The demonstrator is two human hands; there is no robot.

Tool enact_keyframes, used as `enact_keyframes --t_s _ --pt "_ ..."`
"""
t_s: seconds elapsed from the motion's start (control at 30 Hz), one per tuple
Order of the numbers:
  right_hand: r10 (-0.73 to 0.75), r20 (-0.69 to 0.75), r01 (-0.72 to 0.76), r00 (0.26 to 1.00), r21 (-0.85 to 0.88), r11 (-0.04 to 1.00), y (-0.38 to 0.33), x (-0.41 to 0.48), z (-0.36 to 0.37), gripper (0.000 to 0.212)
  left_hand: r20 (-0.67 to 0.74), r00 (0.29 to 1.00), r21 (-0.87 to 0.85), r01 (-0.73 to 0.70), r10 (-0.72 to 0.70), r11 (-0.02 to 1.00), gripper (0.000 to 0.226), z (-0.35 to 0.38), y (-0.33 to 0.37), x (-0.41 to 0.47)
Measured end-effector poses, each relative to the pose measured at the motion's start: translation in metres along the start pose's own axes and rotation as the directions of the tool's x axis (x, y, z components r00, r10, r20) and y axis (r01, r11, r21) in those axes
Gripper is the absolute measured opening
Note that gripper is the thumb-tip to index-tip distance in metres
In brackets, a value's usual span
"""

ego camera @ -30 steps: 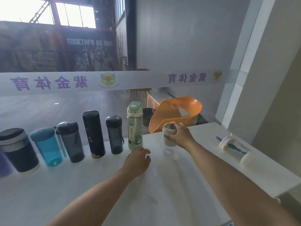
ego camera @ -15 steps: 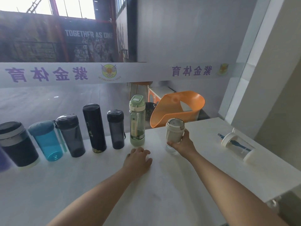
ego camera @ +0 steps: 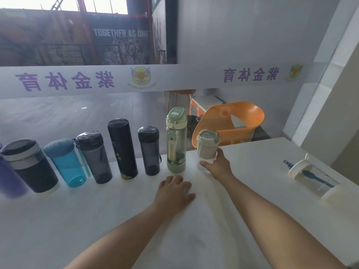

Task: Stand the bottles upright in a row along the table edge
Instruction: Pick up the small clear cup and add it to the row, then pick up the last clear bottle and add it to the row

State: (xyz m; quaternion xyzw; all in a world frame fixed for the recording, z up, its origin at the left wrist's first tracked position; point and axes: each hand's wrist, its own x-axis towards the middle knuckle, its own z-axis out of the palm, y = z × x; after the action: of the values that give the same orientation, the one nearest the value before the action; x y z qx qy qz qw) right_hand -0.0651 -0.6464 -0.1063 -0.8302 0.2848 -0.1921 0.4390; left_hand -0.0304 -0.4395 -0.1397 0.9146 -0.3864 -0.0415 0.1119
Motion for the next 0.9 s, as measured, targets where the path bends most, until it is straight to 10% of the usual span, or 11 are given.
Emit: enact_keyframes --t_s 0.5,0.9 --pt "0.003 0.077 0.003 0.997 -0.083 0.997 0.002 0.01 -0.022 0.096 0.001 1.0 -0.05 0.018 -0.018 0.999 0.053 0.0 0.014 0.009" --pt "-0.022 -0.189 -0.054 0.982 -0.385 0.921 0.075 -0.026 -0.198 0.068 -0.059 0.983 -0.07 -0.176 0.172 0.982 0.05 0.02 0.124 0.052"
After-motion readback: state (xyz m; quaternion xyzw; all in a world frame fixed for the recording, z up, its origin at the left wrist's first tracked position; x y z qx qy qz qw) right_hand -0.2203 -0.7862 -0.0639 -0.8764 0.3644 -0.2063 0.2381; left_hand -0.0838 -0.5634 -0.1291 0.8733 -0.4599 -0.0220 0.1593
